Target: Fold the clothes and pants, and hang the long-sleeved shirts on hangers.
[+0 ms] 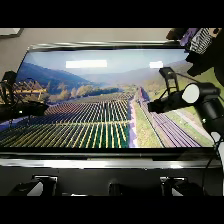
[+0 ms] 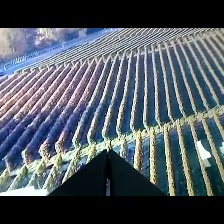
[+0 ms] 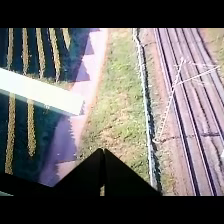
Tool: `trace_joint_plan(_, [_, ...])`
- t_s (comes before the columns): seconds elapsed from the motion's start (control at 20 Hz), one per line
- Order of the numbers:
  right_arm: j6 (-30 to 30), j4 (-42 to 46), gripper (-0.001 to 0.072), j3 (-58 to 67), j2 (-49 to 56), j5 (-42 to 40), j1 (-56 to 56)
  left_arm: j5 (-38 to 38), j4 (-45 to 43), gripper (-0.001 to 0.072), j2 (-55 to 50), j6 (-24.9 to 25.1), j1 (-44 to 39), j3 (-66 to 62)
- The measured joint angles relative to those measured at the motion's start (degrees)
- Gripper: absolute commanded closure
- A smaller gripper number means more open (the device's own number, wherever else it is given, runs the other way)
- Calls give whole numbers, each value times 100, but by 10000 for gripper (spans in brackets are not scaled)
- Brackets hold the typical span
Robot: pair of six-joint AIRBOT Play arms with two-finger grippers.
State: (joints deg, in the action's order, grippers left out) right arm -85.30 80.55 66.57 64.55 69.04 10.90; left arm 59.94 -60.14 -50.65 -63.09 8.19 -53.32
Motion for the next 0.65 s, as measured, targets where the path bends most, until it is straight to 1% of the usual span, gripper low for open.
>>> trace_joint_plan(0.25, [-55,-66,685,-315,-26,-107,59,-114,-70,682,4,9,-4,90])
trace_joint_plan(0.65, [-74,-83,685,-380,-28,-155,68,-142,-90,682,4,7,-13,109])
